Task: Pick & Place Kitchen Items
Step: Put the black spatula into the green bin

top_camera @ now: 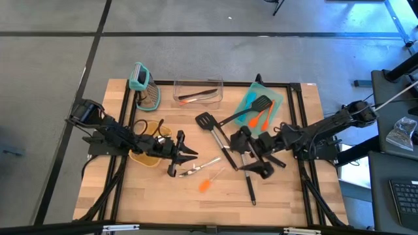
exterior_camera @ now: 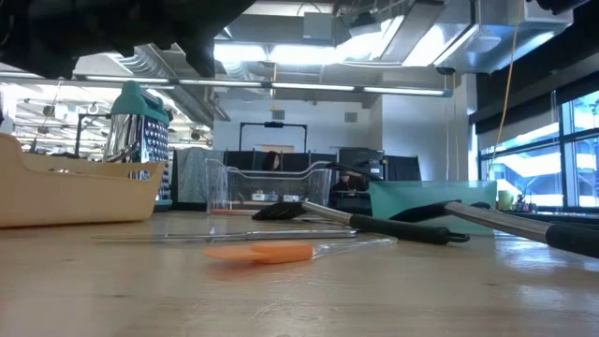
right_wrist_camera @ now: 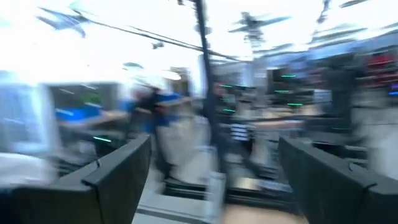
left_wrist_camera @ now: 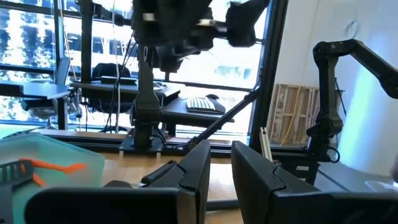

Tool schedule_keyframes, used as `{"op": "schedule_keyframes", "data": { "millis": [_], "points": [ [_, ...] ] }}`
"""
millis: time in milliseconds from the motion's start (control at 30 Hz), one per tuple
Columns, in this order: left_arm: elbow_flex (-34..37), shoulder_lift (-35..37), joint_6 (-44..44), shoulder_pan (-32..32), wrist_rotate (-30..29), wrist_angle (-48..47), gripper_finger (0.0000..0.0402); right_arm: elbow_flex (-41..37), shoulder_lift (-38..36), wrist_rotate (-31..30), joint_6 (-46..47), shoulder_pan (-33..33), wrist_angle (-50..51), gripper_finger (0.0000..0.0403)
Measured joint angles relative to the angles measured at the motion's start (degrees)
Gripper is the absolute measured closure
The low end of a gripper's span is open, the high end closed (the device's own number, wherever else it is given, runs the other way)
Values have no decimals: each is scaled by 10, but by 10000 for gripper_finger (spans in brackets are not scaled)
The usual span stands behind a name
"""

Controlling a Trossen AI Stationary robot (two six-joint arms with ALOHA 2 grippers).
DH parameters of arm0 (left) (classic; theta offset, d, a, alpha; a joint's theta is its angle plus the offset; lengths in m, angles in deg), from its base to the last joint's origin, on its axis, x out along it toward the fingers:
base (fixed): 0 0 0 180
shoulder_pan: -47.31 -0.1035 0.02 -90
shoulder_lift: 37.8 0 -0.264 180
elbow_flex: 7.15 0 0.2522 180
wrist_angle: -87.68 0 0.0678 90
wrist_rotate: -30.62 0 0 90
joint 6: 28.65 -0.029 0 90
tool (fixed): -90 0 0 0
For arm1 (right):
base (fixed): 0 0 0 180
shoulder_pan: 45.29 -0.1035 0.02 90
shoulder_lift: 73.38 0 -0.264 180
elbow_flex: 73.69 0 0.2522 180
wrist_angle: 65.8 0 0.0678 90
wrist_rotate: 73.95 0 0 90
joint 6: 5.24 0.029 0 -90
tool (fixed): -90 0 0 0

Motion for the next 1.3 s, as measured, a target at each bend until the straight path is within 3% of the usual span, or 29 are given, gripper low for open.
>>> {"op": "schedule_keyframes", "data": {
  "millis": [67,200,300,400,500,633,733,867,1000,1133,1300],
  "points": [
    [0,0,1,1,0,-2,341,0,0,41,48,0,-21,52],
    [0,0,-2,9,0,-10,341,1,-1,56,78,-15,-59,52],
    [0,0,-3,16,0,-13,341,10,0,56,83,-29,4,52],
    [0,0,-3,24,0,-13,341,43,0,48,134,-35,163,52],
    [0,0,-3,30,0,-13,341,83,0,-6,216,-43,398,52],
    [0,0,-3,39,0,-29,341,111,0,-70,410,-55,676,52],
    [0,0,-3,42,0,-39,341,112,0,-66,556,-58,775,52],
    [0,-1,-4,44,0,-41,341,112,0,-54,675,-78,816,59],
    [0,-1,-4,52,0,-43,341,112,2,-82,757,-99,855,77],
    [0,-1,-11,65,0,-44,341,113,32,-92,804,-116,875,96],
    [0,-1,-14,77,0,-44,341,113,116,-75,827,-128,818,113]
  ]
}}
